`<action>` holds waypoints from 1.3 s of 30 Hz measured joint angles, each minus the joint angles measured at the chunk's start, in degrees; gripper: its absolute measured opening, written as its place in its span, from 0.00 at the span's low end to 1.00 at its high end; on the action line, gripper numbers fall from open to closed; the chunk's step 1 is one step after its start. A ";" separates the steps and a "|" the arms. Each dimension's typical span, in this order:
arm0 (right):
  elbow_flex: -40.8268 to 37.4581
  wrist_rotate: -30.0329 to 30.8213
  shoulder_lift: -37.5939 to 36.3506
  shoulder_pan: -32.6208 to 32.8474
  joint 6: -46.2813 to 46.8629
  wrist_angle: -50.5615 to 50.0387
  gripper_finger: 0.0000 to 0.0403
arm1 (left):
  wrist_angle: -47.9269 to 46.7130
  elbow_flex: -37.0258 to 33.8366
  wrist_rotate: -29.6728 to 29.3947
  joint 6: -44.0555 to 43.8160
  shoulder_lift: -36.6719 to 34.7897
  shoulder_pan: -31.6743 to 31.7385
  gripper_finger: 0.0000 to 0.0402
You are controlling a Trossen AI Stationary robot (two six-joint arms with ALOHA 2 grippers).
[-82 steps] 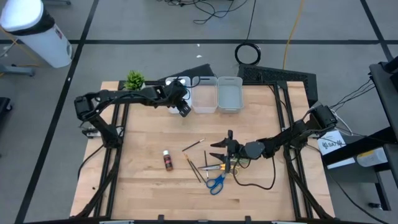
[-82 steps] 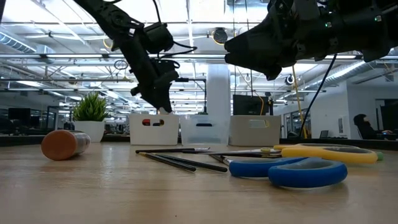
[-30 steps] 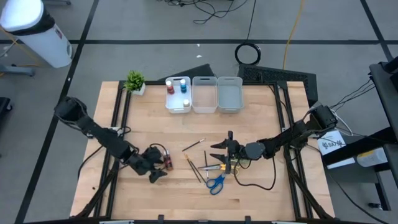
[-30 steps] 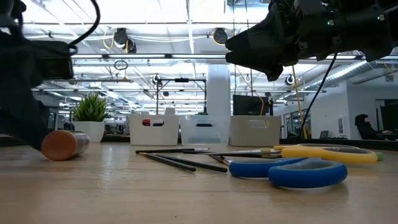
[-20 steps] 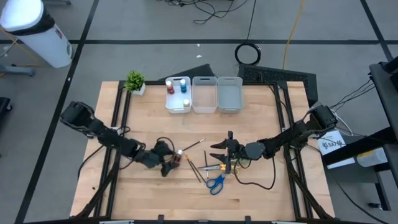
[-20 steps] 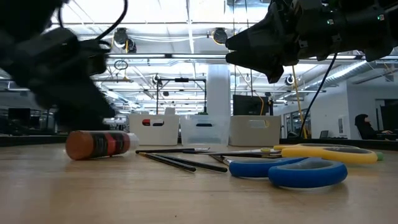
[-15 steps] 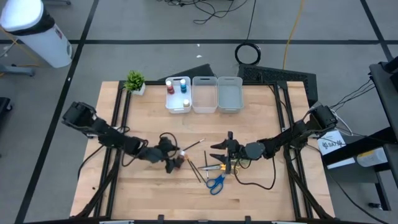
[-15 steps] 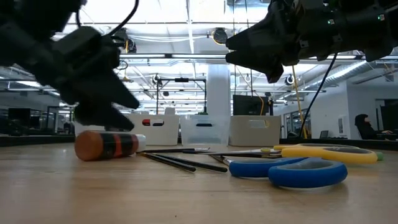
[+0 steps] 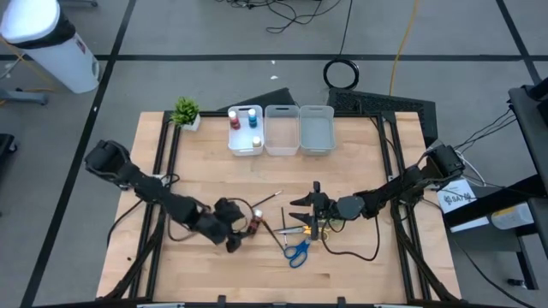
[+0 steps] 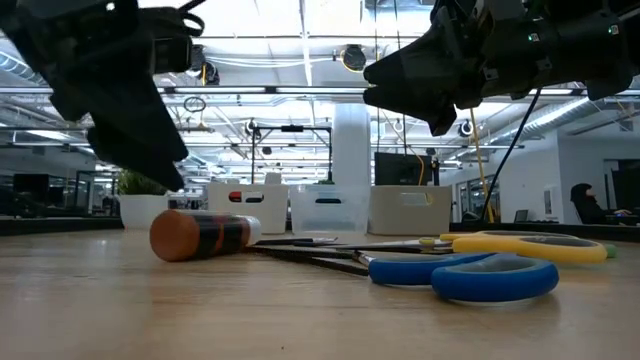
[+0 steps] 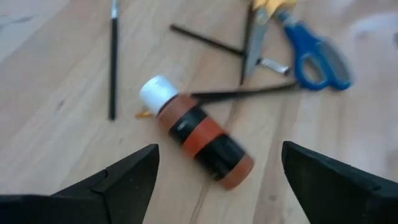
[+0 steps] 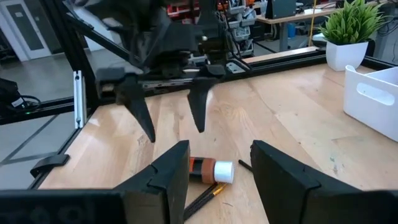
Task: Pick & Place Paint Supplies
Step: Put the brown paint bottle into the white bin
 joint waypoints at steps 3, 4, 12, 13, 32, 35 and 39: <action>0.00 0.01 0.00 0.01 0.01 0.01 0.39 | -6.74 6.63 -1.10 -3.70 3.41 -0.84 0.81; 0.00 0.01 0.00 0.01 0.00 0.01 0.39 | -7.53 8.26 -1.12 -4.41 4.73 -0.99 0.80; 0.00 0.01 0.00 0.01 0.02 -0.03 0.38 | -9.20 14.19 1.97 -10.54 15.28 0.81 0.79; 0.00 0.01 0.00 0.01 0.02 -0.02 0.38 | -9.87 14.37 2.97 -12.02 16.20 1.31 0.79; 1.44 -0.17 3.64 0.03 -0.41 -1.52 0.39 | -10.91 14.54 6.00 -1.90 18.83 3.85 0.71; 4.54 -0.25 8.01 0.03 -0.43 -1.10 0.39 | -10.77 14.52 5.81 -1.92 18.87 3.93 0.70; 8.03 -0.35 13.11 -0.29 -1.47 -1.37 0.39 | -10.46 14.51 4.86 -4.03 18.92 4.28 0.66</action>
